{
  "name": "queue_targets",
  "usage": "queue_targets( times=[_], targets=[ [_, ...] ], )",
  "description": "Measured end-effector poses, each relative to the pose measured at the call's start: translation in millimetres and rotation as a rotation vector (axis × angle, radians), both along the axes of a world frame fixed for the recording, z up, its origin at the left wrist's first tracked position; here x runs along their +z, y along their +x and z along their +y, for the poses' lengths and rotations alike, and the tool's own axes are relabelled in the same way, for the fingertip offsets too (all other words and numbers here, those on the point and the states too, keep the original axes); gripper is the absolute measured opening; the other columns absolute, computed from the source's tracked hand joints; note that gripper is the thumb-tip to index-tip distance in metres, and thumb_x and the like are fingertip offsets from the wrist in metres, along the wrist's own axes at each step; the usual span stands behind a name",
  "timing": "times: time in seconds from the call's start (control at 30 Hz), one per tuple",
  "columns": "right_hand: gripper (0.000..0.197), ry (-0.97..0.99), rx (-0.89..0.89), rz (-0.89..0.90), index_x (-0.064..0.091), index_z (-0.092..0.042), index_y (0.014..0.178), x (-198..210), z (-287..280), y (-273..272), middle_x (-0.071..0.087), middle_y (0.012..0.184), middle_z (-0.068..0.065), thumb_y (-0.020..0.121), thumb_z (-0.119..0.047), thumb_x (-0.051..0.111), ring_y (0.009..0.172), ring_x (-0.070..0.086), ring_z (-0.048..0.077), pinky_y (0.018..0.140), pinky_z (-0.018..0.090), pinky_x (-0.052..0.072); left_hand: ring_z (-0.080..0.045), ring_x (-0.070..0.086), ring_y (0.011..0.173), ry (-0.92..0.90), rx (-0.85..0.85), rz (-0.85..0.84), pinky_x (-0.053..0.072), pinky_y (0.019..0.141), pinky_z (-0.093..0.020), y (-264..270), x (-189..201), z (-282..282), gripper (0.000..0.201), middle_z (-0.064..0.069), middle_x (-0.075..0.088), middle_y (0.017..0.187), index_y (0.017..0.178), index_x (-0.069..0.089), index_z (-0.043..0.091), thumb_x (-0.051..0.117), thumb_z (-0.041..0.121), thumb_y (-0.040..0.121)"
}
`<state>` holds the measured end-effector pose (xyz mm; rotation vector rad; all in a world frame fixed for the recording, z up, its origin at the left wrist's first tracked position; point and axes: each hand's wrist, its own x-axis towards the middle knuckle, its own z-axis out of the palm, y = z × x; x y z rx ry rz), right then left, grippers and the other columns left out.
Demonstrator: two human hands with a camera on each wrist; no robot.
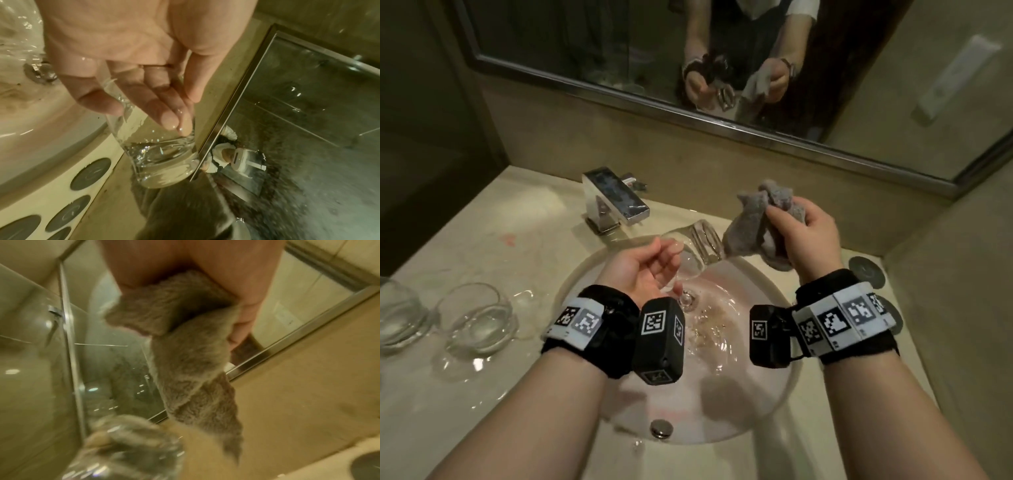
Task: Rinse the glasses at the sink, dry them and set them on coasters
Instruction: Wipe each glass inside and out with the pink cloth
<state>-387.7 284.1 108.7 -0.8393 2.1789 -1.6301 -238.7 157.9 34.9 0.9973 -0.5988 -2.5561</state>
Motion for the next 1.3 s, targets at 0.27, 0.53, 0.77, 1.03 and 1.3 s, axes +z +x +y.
queue_targets(
  times=[0.27,0.53,0.77,1.03,1.3],
  targets=[
    [0.057,0.155,0.423,0.165,0.065,-0.054,0.097,-19.3,-29.2,24.0,0.052,0.123,-0.004,0.082,-0.077,0.014,0.119,0.046,0.014,0.103,0.028,0.034,-0.037,0.058,0.112,0.145,-0.124,0.208,0.041,0.099,-0.054,-2.5,9.2,-2.0,0.035,-0.025,0.061,0.117,0.118,0.061,-0.003,0.044,0.015,0.094],
    [0.031,-0.101,0.163,0.074,0.055,-0.027,0.111,-31.2,-23.8,15.6,0.055,0.119,0.004,0.09,-0.009,0.041,0.114,0.052,0.008,0.102,0.024,0.04,-0.009,0.065,0.054,-0.011,-0.081,0.117,0.047,0.065,-0.029,-6.7,5.8,-12.0,0.035,0.002,0.07,0.066,0.071,0.07,0.011,0.044,0.017,0.093],
    [0.033,-0.133,0.271,-0.103,0.057,-0.023,0.109,-9.3,-22.8,26.2,0.056,0.115,0.0,0.091,0.003,0.048,0.107,0.057,0.013,0.089,0.029,0.051,-0.009,0.063,0.055,0.012,-0.007,0.155,0.04,0.068,-0.034,-8.1,9.8,0.0,0.022,0.002,0.064,0.062,0.082,0.06,0.013,0.042,0.014,0.093],
    [0.015,0.002,-0.127,0.265,0.049,-0.02,0.097,12.3,-28.4,8.1,0.052,0.089,-0.009,0.095,-0.007,0.042,0.079,0.05,-0.001,0.066,0.002,0.04,-0.012,0.059,0.059,0.073,0.038,0.187,0.04,0.071,-0.035,-6.0,7.5,2.6,0.026,0.0,0.064,0.067,0.081,0.065,0.012,0.043,0.019,0.093],
    [0.011,0.042,0.155,0.475,0.055,-0.019,0.08,28.7,-32.8,21.0,0.055,0.072,-0.006,0.091,-0.02,0.052,0.059,0.05,0.002,0.051,0.015,0.044,-0.017,0.055,0.073,0.09,-0.004,0.17,0.04,0.071,-0.034,-8.1,17.2,7.0,0.025,-0.007,0.067,0.077,0.09,0.063,0.009,0.042,0.024,0.095]
  ],
)
